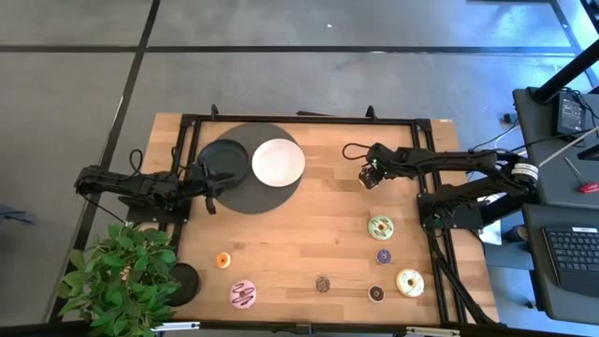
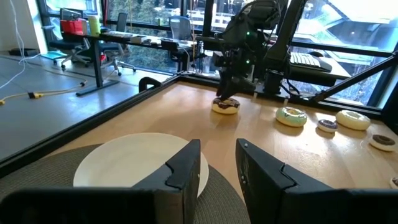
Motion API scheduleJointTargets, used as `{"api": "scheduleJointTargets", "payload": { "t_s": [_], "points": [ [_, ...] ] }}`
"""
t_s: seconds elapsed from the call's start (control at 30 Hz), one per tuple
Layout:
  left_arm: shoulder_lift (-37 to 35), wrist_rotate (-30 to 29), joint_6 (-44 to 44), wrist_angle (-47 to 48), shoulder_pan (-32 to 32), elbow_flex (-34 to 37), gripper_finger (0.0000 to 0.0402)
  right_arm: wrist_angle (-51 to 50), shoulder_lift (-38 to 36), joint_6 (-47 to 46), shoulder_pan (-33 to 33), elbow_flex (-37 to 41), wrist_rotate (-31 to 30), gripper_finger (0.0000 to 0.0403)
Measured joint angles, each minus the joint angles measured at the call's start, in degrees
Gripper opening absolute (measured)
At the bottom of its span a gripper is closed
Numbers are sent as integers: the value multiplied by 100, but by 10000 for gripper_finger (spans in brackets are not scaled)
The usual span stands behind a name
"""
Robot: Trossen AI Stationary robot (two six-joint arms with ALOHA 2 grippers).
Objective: Pick & Place donuts
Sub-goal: Put the big black donut on the white plate
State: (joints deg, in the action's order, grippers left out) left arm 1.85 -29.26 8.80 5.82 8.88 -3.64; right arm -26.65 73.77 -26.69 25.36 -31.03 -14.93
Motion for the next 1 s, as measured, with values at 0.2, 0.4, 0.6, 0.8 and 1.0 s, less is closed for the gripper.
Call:
{"api": "scheduleJointTargets", "payload": {
  "t_s": [0.2,0.4,0.6,0.8,1.0],
  "points": [
    [0,-2,0,2,0,-2,97,-2,1,-5,0,1,333,105],
    [0,-2,0,2,0,-2,99,-9,1,50,0,1,388,56],
    [0,-4,-7,2,1,-2,95,-68,-6,353,-2,-174,435,12],
    [2,-13,-13,2,0,-2,99,58,-6,799,-20,-1219,477,19],
    [0,-13,-15,2,0,-2,98,532,458,1621,-20,-2686,955,20]
  ]
}}
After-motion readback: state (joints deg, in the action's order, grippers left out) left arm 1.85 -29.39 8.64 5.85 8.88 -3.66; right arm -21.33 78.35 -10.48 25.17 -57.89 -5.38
